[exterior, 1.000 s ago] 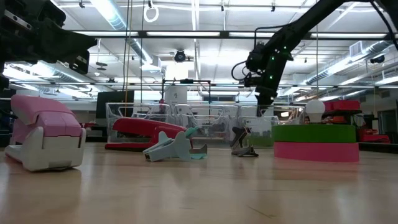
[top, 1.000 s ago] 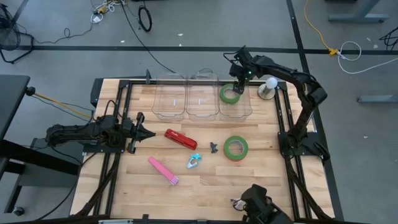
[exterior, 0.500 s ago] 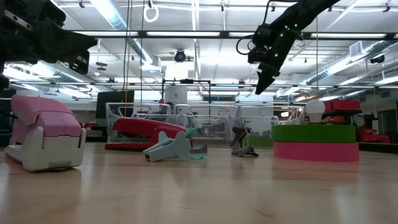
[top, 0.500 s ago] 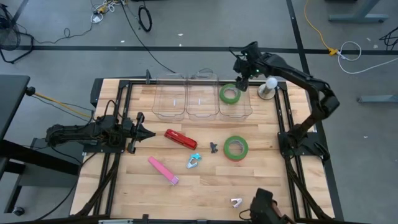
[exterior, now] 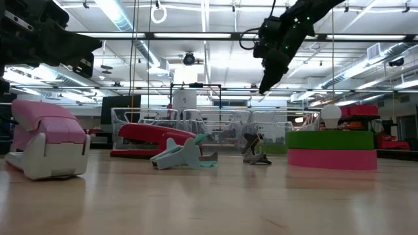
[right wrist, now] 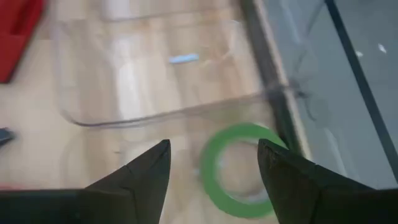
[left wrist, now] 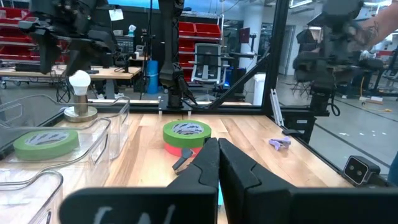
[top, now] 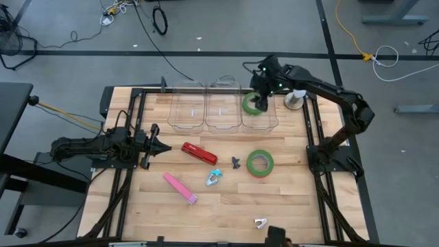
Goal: Pick and place Stapler, Stapler remover, tape
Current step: Put the green tape into the right transparent bin
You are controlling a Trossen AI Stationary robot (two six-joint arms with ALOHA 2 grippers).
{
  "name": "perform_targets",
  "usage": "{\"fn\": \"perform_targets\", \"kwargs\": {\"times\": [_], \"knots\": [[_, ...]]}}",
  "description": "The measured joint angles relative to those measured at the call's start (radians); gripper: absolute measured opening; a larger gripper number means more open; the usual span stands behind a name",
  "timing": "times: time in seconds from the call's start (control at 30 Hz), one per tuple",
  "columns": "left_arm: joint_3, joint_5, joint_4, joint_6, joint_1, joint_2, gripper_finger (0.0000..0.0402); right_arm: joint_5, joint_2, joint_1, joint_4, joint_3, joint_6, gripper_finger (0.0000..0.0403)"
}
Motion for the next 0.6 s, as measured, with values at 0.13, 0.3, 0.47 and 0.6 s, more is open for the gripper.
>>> {"fn": "perform_targets", "kwargs": {"times": [0.13, 0.3, 0.47, 0.6], "knots": [[0.000, 0.000, 0.000, 0.000, 0.000, 0.000, 0.0003, 0.001, 0.000, 0.073, 0.000, 0.000, 0.005, 0.0240], [0.000, 0.000, 0.000, 0.000, 0.000, 0.000, 0.0003, 0.000, 0.000, 0.165, 0.000, 0.000, 0.076, 0.0240], [0.000, 0.000, 0.000, 0.000, 0.000, 0.000, 0.0003, -0.014, 0.000, 0.268, -0.017, 0.000, 0.112, 0.0240], [0.000, 0.000, 0.000, 0.000, 0.000, 0.000, 0.0003, -0.017, 0.000, 0.356, -0.021, 0.000, 0.153, 0.0240]]}}
